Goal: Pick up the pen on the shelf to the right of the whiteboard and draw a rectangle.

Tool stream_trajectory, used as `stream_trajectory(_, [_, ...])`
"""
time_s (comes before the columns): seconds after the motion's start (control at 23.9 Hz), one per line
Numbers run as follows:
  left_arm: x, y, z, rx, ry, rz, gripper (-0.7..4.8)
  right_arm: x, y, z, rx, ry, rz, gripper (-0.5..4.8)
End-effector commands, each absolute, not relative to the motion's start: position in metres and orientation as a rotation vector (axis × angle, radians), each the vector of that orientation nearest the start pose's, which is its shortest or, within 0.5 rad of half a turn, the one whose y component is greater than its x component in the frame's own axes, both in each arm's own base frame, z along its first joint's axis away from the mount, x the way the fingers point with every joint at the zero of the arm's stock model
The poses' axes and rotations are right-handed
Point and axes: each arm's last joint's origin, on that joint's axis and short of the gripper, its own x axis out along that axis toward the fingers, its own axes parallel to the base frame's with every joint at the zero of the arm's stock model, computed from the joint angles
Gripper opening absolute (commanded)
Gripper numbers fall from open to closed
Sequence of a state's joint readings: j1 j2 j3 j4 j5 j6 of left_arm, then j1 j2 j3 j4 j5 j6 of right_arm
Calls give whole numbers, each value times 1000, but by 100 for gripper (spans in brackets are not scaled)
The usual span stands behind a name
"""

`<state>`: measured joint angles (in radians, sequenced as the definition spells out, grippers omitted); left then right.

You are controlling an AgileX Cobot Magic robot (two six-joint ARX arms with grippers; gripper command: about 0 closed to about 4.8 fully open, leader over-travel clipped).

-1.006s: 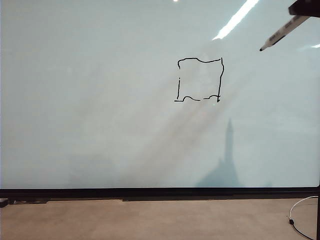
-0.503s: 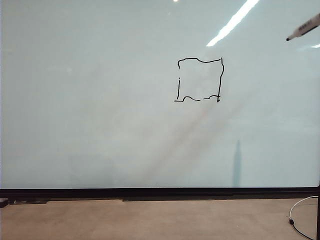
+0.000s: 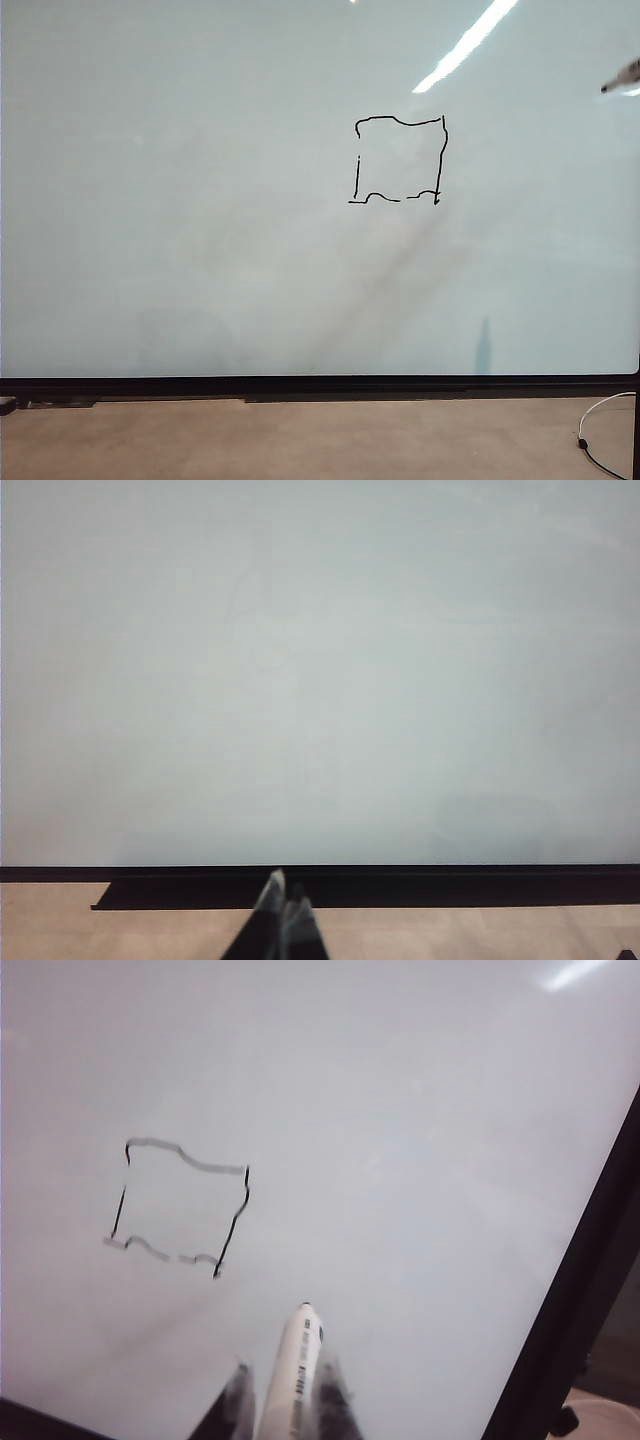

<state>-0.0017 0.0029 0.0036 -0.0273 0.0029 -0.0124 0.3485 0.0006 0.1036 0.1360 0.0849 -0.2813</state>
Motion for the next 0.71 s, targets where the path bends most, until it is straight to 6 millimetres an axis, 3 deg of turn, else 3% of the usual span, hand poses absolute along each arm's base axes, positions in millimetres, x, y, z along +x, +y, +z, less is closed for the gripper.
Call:
stream_trajectory(0.04, [97,0,163,-8,18,-5,-4,84,28,208,-207,-264,227,-5])
stream_trajectory(0.21, [97,0,163,-8,18,-5,-4,89,30,190,-153,-293,233,-5])
stream_trajectory(0.71, [97,0,163,-8,18,-5,-4,94,18,184,-188,-230,127,-5])
